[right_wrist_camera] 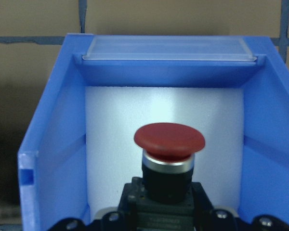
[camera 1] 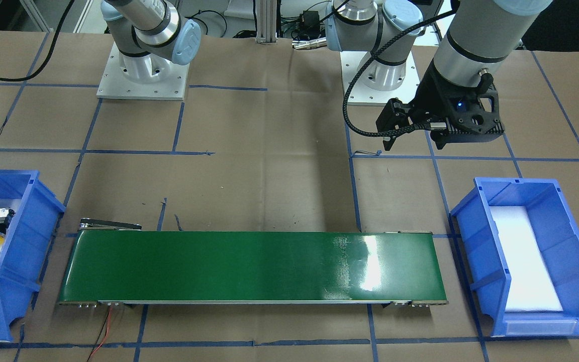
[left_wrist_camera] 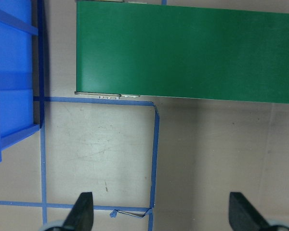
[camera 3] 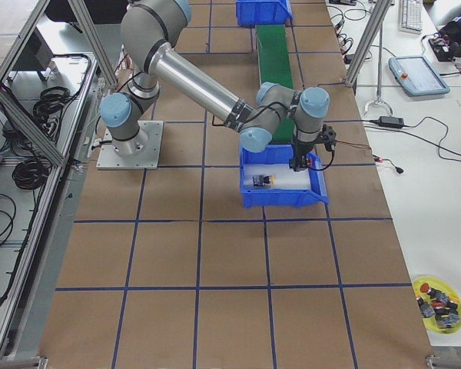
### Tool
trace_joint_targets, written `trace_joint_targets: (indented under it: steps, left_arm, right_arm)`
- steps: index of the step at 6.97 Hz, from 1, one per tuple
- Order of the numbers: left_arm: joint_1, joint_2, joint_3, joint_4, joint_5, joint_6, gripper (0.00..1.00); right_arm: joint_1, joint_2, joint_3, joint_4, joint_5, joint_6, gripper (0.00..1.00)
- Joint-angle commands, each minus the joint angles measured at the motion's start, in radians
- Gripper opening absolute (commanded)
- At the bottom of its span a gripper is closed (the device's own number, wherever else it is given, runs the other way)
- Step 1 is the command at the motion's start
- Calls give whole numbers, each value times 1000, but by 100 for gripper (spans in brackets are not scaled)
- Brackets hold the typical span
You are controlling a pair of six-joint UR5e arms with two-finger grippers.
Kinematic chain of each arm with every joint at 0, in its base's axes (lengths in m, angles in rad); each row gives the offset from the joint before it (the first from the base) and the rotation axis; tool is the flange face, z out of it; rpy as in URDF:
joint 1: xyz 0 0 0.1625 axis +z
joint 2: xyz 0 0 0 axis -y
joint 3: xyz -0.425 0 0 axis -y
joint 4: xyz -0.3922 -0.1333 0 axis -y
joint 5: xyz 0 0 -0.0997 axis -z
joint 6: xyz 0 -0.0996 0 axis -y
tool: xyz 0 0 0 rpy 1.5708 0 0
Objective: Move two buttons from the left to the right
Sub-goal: 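Lower the red button into the bin and open the right gripper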
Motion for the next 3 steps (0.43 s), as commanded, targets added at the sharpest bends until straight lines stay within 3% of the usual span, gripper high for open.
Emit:
trace_joint_targets:
  steps: [1, 3]
  left_arm:
    - [1, 5, -2, 0, 0, 0, 100]
    - [3, 5, -1, 0, 1, 14, 100]
  right_arm:
    - [-7, 55, 21, -1, -10, -1, 4]
    - [-8, 88, 19, -3, -13, -4, 7]
